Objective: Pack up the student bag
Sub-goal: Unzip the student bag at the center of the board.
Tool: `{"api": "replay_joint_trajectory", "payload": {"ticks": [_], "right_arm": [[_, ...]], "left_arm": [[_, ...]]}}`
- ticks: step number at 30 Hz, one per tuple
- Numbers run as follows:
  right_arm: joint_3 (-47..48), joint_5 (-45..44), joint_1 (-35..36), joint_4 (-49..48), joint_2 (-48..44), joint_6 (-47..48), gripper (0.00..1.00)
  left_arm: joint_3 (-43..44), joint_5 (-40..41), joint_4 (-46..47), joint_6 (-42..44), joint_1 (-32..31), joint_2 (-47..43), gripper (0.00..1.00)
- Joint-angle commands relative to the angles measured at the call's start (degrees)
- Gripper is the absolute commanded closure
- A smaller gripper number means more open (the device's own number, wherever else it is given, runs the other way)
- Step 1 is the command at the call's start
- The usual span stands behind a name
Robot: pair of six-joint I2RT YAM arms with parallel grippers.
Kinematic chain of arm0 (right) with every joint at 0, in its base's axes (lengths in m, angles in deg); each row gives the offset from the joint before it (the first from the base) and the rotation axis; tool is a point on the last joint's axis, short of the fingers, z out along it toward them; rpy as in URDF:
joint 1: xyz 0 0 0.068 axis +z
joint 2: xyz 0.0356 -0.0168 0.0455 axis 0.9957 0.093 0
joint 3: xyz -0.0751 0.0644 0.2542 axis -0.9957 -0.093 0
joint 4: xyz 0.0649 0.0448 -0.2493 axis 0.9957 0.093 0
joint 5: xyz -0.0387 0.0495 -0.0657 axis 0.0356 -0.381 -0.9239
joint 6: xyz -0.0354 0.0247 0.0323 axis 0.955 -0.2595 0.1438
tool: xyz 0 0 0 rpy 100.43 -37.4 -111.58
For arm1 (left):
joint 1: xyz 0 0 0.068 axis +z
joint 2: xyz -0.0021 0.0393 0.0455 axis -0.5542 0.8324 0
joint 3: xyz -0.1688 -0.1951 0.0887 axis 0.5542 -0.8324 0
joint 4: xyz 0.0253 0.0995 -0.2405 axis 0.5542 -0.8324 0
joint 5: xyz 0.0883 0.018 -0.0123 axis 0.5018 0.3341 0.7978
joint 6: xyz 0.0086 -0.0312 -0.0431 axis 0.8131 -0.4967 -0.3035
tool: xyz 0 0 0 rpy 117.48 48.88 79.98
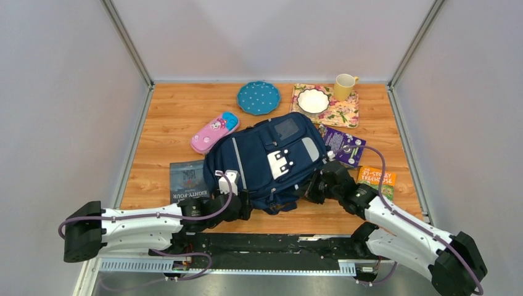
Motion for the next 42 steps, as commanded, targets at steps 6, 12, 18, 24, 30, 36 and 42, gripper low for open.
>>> {"api": "replay_joint_trajectory", "payload": {"ticks": [6, 12, 18, 24, 30, 36, 42], "right_arm": [[14.8, 4.2, 0.5, -2.7, -5.4, -1.7, 1.0], [19.3, 3.1, 0.6, -3.5, -0.2, -2.5, 1.0], [21.3, 1.9, 0.7, -5.0, 2.6, -2.7, 1.0], [22.6, 1.6, 1.9, -4.7, 2.4, -2.4, 1.0], [23.8, 1.2, 3.3, -2.9, 1.4, -1.5, 1.0], [24.4, 0.2, 4.3, -1.6, 0.8, -1.0, 1.0], [24.3, 0.1, 4.3, -0.9, 0.7, -0.5, 1.0]], "left_arm": [[7.6, 9.3, 0.9, 8.9, -0.1, -13.2, 0.18], [7.9, -3.8, 8.7, 12.3, -1.2, -14.3, 0.2], [8.5, 2.5, 11.8, 13.8, -9.8, -7.8, 0.2], [9.7, 9.0, 14.1, 14.3, -11.1, -0.7, 0.2], [7.6, 18.2, 22.4, 19.7, -11.4, 2.3, 0.2], [7.1, 24.6, 30.2, 23.4, -11.4, 3.2, 0.25], [6.9, 27.4, 28.1, 23.3, -11.3, 2.1, 0.64]]}}
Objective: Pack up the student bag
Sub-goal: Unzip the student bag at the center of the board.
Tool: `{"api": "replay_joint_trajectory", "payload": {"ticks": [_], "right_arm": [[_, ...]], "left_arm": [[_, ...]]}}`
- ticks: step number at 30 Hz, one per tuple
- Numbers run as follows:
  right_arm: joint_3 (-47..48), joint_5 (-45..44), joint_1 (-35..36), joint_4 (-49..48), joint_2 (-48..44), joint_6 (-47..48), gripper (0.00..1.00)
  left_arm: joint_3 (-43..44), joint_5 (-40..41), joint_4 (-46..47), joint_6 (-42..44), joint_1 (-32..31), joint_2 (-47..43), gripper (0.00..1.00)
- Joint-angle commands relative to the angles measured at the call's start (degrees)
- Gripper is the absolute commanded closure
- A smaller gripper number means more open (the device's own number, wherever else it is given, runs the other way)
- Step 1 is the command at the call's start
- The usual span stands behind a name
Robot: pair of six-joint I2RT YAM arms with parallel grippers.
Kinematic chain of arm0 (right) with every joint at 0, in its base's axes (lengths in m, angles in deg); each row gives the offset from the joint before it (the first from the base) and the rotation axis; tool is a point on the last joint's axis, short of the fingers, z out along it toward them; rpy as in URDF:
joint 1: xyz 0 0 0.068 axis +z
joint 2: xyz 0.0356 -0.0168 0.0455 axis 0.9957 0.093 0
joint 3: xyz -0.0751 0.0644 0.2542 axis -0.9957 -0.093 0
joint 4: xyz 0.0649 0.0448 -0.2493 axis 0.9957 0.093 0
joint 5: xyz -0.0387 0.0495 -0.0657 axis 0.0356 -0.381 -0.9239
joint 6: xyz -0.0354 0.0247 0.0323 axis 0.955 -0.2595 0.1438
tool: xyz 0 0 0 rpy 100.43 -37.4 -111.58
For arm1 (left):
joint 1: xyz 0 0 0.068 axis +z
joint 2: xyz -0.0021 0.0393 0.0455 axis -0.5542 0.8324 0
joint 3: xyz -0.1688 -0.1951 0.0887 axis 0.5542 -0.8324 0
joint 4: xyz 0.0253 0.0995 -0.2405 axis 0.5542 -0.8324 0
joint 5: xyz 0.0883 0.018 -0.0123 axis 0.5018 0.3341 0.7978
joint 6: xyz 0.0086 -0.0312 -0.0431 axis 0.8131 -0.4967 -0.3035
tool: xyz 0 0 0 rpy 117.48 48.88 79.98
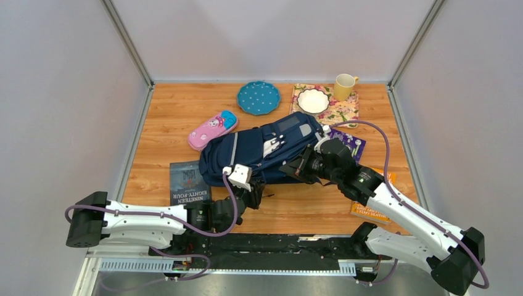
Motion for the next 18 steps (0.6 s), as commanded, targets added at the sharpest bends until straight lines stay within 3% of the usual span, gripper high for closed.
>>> {"api": "replay_joint_trajectory", "payload": {"ticks": [1, 7, 13, 14, 15, 18], "right_arm": [[4.0, 0.6, 0.7, -2.1, -2.2, 1.0, 1.0], [5.3, -1.1, 0.7, -1.0, -1.7, 2.3, 1.0], [5.9, -3.1, 0.7, -1.2, -1.8, 2.8, 1.0], [5.9, -3.2, 0.7, -1.2, -1.8, 2.9, 1.0], [6.0, -3.2, 0.7, -1.2, -1.7, 2.7, 1.0], [6.0, -2.6, 0.7, -1.5, -1.3, 2.6, 1.0]], "left_arm": [[-0.1, 5.0, 1.2, 1.3, -0.2, -1.5, 0.75], [-1.4, 5.4, -2.3, -0.6, -0.2, -3.2, 0.98], [-3.0, 5.3, -2.8, -1.8, -0.2, -4.8, 1.0], [-3.0, 5.1, -2.5, -1.5, -0.2, -5.0, 0.97], [-3.3, 4.1, -1.2, -1.0, -0.3, -5.1, 0.8], [-4.3, 2.4, 2.2, -0.1, -0.2, -4.7, 0.63]]}}
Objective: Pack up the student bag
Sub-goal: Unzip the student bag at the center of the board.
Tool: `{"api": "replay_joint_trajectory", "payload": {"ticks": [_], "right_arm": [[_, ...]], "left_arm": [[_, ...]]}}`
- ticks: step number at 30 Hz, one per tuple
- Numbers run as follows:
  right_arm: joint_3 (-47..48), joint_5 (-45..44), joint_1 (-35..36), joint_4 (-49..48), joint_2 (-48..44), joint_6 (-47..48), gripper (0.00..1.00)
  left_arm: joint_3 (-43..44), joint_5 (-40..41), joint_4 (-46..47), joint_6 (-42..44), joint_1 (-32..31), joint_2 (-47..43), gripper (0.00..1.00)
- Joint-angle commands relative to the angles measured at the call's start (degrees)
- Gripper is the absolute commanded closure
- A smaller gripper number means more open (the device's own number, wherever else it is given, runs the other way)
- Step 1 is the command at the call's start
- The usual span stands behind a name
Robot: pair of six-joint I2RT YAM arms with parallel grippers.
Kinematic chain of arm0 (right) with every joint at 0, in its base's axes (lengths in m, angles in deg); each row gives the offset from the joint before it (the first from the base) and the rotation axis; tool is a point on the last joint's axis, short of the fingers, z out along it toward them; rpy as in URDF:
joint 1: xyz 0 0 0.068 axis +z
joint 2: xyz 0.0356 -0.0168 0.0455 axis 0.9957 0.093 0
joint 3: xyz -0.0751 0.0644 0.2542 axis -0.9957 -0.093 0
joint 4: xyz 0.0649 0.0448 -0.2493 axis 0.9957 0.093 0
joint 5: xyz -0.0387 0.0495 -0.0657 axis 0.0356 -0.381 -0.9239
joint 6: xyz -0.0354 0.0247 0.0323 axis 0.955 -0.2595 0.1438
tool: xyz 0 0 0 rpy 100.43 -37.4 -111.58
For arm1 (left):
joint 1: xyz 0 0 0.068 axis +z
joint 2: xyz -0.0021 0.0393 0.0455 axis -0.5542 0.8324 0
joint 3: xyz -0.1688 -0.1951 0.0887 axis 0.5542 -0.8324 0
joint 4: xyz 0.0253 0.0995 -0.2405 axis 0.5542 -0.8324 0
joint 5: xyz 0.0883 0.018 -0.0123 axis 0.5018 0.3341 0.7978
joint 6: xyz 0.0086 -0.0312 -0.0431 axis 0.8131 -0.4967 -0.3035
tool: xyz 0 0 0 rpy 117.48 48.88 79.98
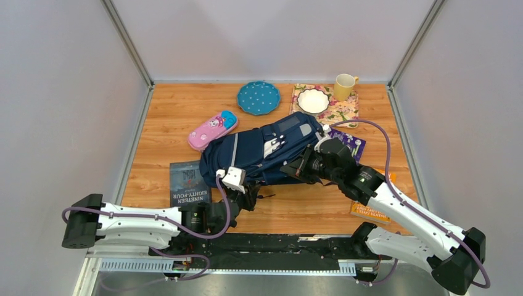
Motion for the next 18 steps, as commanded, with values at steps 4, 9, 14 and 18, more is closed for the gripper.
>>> {"api": "replay_joint_trajectory", "payload": {"ticks": [4, 9, 14, 18], "right_arm": [[4.6, -0.2, 0.1, -4.9, -1.1, 0.9, 1.0], [4.7, 0.9, 0.2, -4.7, -1.4, 0.8, 1.0], [4.0, 1.3, 0.2, -4.7, -2.1, 0.5, 1.0], [3.8, 1.0, 0.1, -4.0, -2.8, 0.7, 1.0]], "left_arm": [[-1.7, -1.0, 6.8, 1.5, 0.2, 1.8, 0.55], [-2.1, -0.4, 13.2, 5.2, 0.2, 3.7, 0.52], [-2.6, 0.3, 16.7, 8.1, 0.9, 5.5, 0.55], [-3.9, 1.0, 19.2, 9.1, 2.3, 5.3, 0.84]]}}
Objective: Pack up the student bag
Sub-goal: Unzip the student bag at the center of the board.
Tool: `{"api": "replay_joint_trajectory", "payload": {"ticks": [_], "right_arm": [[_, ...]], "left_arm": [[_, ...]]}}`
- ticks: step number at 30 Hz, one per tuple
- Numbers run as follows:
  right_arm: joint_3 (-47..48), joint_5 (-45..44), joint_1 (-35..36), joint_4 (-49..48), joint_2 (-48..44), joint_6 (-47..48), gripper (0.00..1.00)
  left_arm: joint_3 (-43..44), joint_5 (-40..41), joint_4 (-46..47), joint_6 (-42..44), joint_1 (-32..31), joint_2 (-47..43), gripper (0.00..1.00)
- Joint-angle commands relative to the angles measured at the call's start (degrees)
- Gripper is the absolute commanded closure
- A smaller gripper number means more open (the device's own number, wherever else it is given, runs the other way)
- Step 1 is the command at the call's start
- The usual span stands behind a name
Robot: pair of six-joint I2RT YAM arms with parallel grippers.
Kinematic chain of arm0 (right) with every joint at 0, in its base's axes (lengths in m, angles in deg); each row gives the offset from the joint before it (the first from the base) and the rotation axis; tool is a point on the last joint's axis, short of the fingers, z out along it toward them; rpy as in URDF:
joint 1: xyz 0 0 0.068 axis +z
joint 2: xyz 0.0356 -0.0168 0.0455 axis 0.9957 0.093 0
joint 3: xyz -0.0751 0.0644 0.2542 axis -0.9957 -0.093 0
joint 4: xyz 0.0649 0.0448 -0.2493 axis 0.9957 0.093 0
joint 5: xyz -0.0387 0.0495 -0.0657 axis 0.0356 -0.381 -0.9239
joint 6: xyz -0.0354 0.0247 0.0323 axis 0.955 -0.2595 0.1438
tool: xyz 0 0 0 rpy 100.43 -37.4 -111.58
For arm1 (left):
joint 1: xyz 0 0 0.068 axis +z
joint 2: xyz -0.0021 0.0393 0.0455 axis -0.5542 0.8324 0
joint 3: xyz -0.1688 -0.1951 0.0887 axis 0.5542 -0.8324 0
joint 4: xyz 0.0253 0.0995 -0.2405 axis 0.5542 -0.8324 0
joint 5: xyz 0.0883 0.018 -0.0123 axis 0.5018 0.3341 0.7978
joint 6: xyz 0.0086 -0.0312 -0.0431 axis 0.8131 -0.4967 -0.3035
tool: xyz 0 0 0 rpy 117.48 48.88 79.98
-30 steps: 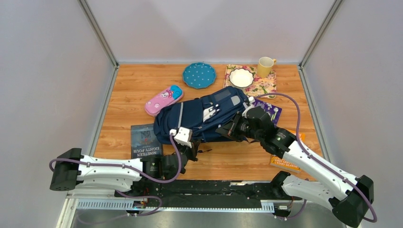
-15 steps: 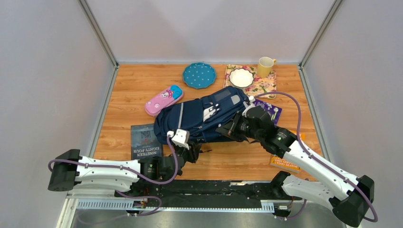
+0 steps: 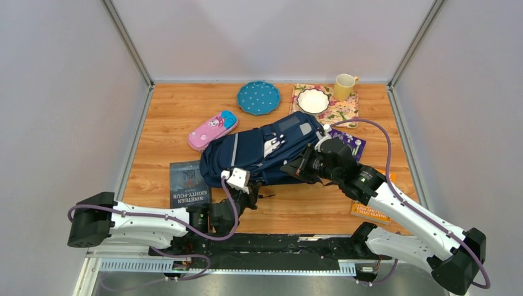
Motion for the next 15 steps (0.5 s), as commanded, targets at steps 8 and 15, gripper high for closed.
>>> {"api": "replay_joint_trajectory", "payload": {"ticks": [8, 15], "right_arm": [[3.5, -4.4, -1.2, -1.0, -3.2, 4.4, 1.0], [0.7, -4.5, -7.0, 2.6, -5.7, 10.4, 1.0]], "left_arm": [[-3.5, 0.7, -1.8, -2.3, 1.6, -6.3, 1.0], [-5.9, -10.4, -28.3, -8.9, 1.6, -20.4, 1.0]]}}
